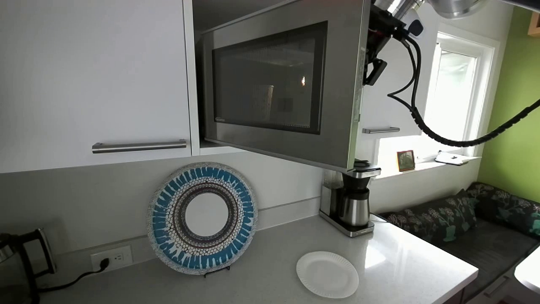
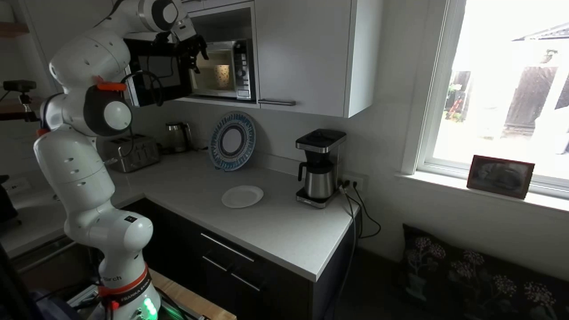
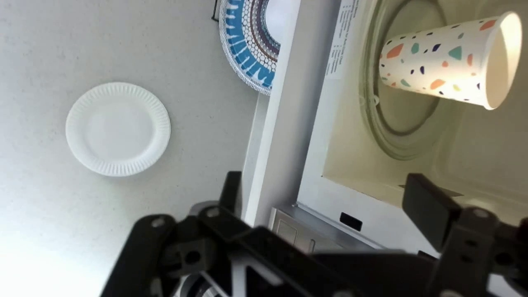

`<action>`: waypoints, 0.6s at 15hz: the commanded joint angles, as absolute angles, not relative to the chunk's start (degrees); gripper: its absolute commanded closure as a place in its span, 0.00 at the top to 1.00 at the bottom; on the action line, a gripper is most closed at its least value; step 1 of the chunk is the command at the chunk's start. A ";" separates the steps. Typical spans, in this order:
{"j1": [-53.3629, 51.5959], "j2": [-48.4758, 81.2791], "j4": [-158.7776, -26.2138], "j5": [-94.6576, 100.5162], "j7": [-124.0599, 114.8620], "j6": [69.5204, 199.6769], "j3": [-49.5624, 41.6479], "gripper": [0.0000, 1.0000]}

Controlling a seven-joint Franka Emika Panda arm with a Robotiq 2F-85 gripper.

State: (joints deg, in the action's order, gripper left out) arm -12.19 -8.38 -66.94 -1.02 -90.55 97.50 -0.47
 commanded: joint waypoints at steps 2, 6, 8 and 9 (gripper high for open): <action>-12.25 -7.53 -62.72 3.70 -82.87 92.38 -0.17 1.00; -12.71 -7.26 -60.48 6.43 -77.57 86.25 0.67 1.00; -12.91 -7.30 -60.10 8.52 -75.69 84.72 1.57 1.00; -12.87 -7.40 -60.15 8.44 -76.00 85.85 1.71 1.00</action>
